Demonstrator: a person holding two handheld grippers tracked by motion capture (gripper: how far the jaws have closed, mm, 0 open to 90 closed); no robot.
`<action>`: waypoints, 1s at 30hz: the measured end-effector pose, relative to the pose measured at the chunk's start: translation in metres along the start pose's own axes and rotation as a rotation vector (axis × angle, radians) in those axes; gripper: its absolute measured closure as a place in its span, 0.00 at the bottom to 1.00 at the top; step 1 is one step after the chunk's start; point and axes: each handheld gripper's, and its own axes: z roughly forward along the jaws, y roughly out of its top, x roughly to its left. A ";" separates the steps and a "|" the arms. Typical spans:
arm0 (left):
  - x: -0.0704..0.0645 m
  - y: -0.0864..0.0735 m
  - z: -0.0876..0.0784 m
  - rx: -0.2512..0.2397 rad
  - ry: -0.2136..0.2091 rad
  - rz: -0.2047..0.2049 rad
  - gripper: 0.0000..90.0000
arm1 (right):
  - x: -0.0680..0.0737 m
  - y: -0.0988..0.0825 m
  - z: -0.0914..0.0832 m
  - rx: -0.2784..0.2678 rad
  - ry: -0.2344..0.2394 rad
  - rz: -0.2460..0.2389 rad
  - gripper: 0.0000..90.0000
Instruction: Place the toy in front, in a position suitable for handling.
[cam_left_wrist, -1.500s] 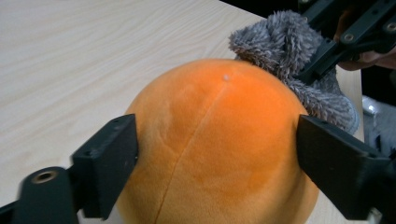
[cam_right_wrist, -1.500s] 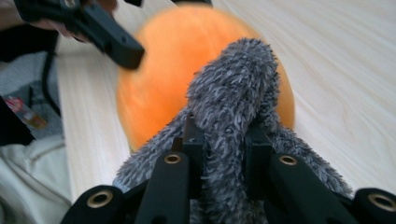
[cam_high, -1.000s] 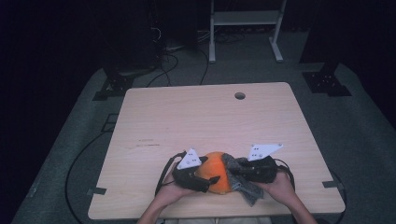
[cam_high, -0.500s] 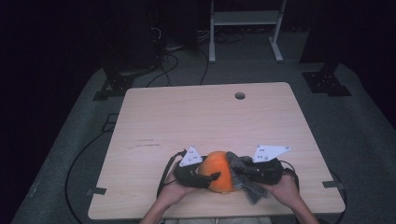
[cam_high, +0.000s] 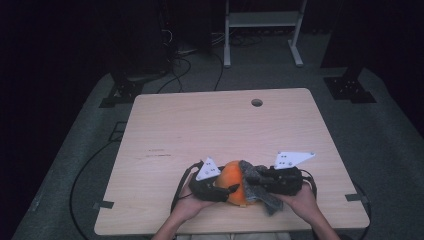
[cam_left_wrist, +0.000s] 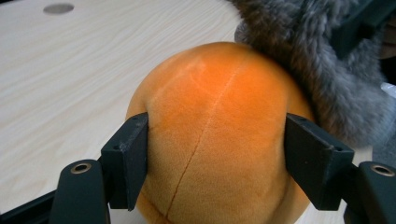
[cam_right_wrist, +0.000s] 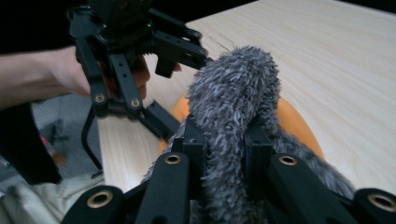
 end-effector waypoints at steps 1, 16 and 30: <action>-0.002 0.002 0.001 0.002 -0.001 0.005 0.30 | 0.003 0.002 0.003 0.021 -0.027 -0.031 0.84; 0.006 0.001 0.002 -0.031 -0.033 -0.067 0.34 | 0.003 0.000 -0.006 0.037 -0.043 -0.041 0.84; 0.016 0.003 0.001 -0.006 -0.097 -0.108 0.16 | -0.010 -0.006 -0.007 0.082 -0.083 -0.021 0.84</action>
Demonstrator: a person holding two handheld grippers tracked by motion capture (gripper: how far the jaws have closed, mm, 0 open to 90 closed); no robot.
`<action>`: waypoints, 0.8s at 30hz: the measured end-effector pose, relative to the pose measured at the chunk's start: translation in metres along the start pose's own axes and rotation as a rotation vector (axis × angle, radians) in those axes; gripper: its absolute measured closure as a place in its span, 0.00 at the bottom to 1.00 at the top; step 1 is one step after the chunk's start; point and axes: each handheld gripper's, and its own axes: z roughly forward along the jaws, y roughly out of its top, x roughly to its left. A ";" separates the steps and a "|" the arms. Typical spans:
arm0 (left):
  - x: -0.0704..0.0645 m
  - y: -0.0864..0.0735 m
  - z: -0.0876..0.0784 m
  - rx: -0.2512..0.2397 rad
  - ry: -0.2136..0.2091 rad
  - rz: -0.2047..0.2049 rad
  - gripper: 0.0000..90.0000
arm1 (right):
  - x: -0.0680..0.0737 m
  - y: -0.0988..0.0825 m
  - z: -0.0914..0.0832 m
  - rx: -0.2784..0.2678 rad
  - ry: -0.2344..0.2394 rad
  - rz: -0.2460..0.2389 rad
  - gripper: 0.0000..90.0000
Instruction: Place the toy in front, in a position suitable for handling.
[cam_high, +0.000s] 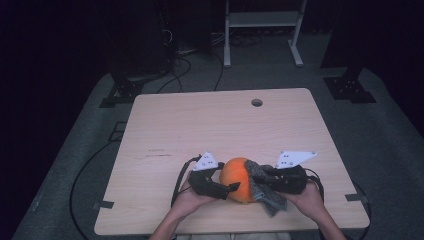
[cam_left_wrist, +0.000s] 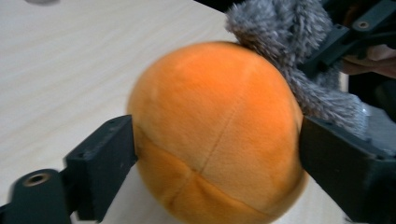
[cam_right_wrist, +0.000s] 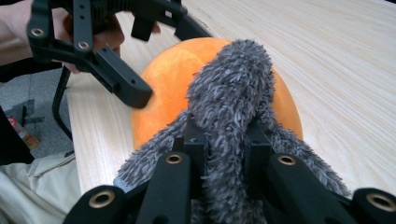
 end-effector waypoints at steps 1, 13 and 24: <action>-0.002 -0.001 0.000 -0.003 0.010 0.016 0.20 | 0.000 0.001 0.000 0.004 -0.003 -0.002 0.84; -0.018 0.005 0.000 -0.013 0.016 0.106 0.28 | 0.018 0.018 -0.002 -0.003 -0.019 -0.120 0.85; -0.032 0.005 0.004 0.018 0.047 0.235 0.35 | 0.037 0.029 -0.003 0.025 -0.029 -0.222 0.85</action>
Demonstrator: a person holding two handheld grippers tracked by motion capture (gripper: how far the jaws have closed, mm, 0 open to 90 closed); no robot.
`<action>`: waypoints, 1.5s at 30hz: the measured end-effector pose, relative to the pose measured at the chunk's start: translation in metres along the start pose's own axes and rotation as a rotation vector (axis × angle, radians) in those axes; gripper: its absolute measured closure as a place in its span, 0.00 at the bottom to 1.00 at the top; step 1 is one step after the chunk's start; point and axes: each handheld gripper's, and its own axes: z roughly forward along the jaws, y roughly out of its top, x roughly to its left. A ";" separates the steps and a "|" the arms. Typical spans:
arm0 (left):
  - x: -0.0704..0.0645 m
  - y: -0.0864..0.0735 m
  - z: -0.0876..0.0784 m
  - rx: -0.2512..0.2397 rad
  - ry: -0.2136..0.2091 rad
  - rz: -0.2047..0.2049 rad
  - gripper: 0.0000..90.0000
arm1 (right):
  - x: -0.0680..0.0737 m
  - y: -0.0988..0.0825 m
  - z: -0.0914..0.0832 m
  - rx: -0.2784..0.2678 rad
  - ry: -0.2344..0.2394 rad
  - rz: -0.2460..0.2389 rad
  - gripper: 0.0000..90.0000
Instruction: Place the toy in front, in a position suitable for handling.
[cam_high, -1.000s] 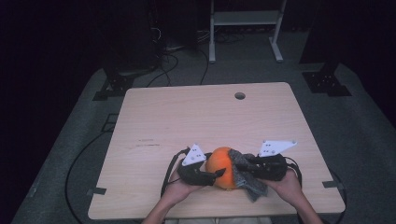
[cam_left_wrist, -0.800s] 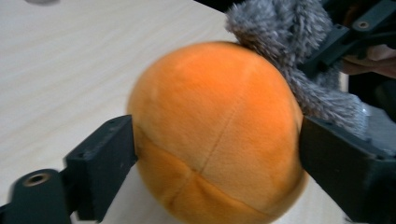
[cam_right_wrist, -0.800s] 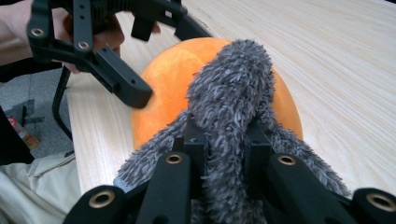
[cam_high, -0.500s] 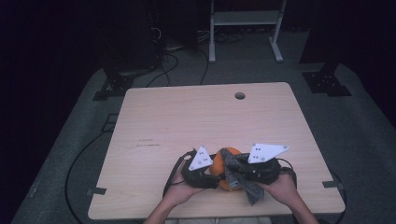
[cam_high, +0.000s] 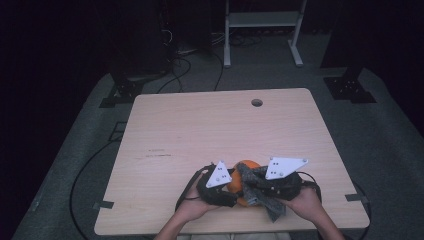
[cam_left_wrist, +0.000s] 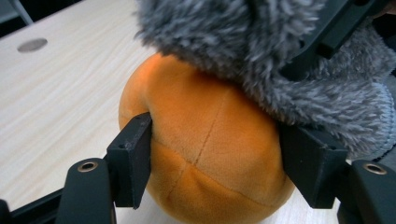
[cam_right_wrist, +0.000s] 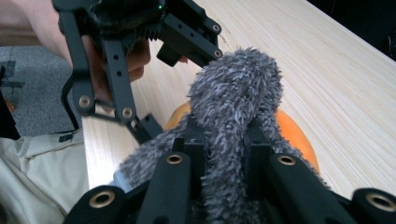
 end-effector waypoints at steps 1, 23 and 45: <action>0.002 -0.001 -0.001 0.005 0.003 -0.011 0.36 | -0.002 -0.001 0.000 -0.001 0.000 0.007 0.85; 0.029 -0.008 -0.011 -0.015 -0.050 -0.133 0.14 | -0.020 -0.028 0.013 0.052 -0.011 0.122 0.84; 0.041 -0.024 -0.010 0.037 -0.003 -0.165 0.24 | -0.036 -0.047 0.025 0.105 0.046 0.208 0.84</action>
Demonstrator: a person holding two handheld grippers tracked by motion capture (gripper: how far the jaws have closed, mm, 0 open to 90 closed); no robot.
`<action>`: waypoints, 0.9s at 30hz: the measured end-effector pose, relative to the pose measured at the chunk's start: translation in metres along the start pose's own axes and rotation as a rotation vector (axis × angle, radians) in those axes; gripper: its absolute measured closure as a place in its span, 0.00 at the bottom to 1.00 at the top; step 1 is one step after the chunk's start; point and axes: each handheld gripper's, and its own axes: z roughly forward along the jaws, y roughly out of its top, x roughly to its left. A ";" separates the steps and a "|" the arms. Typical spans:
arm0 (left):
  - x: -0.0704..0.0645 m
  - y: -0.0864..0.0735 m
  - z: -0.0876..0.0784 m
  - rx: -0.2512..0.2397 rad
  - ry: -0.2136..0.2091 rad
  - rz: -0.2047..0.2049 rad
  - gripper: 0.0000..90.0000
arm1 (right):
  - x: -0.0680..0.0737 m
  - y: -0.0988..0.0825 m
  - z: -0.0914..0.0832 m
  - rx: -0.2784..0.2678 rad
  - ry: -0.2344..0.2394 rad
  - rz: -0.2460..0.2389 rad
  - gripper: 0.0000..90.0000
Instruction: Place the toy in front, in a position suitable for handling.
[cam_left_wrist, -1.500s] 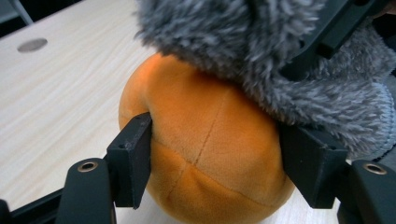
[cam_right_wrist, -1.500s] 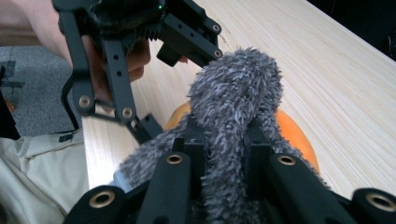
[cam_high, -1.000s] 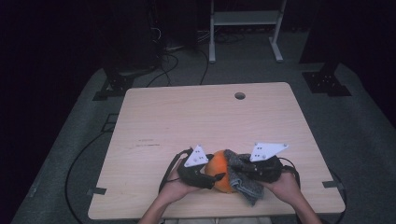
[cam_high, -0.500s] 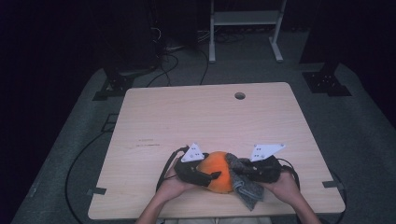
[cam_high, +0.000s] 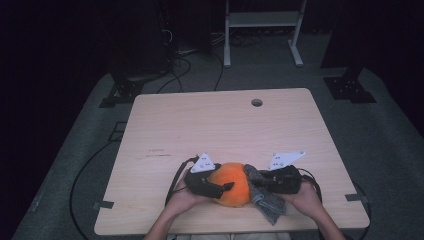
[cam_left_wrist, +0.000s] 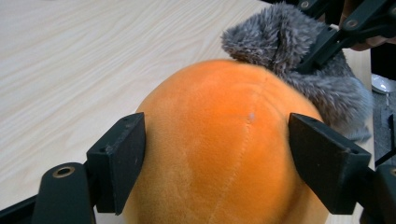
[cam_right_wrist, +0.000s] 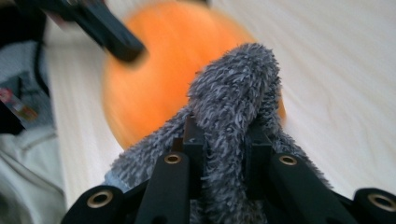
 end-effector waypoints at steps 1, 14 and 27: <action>0.002 -0.001 -0.001 0.003 -0.004 -0.009 0.24 | -0.001 -0.002 0.001 0.018 -0.008 0.003 0.84; 0.001 0.006 0.006 0.018 -0.030 -0.049 0.06 | 0.007 0.009 0.005 -0.029 0.056 -0.011 0.83; -0.016 0.006 0.008 -0.098 0.122 0.094 0.27 | -0.001 0.015 0.005 -0.079 0.009 0.021 0.84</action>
